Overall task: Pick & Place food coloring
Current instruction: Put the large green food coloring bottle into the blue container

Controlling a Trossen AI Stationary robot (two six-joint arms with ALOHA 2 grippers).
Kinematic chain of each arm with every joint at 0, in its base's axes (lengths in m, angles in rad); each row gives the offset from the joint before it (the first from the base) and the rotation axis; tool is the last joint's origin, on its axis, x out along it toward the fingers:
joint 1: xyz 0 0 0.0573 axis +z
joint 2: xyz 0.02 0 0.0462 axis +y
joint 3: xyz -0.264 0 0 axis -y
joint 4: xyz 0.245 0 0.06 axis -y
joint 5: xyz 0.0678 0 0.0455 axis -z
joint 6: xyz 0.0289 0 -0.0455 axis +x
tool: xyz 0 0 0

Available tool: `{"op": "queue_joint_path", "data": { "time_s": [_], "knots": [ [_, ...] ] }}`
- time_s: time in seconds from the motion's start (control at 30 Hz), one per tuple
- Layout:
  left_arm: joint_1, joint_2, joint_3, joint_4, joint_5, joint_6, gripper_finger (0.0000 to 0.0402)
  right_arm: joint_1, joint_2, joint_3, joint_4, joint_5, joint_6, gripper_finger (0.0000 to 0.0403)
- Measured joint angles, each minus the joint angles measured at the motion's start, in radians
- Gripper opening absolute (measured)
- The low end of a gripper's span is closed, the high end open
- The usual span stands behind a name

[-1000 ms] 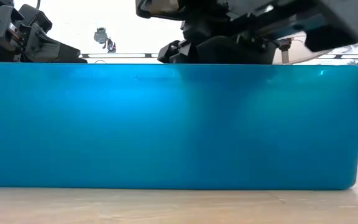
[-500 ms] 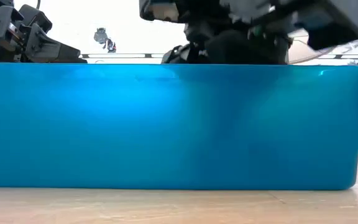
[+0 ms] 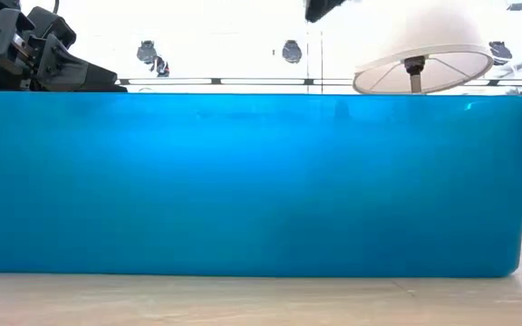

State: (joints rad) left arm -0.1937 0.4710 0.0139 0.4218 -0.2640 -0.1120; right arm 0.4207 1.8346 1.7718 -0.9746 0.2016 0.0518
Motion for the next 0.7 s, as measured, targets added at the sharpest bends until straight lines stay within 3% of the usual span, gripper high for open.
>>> {"op": "queue_joint_path", "data": {
  "time_s": [0.23,0.43,0.53,0.7],
  "knots": [
    [0.000,0.000,0.000,0.000,0.000,0.000,0.0186,-0.001,-0.264,-0.050,-0.063,0.352,-0.009,0.0132],
    [0.000,0.000,0.000,0.000,0.000,0.000,0.0186,-0.051,-0.478,-0.322,0.084,0.599,-0.006,0.0132],
    [0.000,0.000,0.000,0.000,0.000,0.000,0.0187,-0.144,-0.565,-0.469,0.153,0.570,0.009,0.0136],
    [0.000,0.000,0.000,0.000,0.000,0.000,0.0186,-0.422,-0.609,-0.603,0.190,0.280,0.003,0.0162]
  ]
}}
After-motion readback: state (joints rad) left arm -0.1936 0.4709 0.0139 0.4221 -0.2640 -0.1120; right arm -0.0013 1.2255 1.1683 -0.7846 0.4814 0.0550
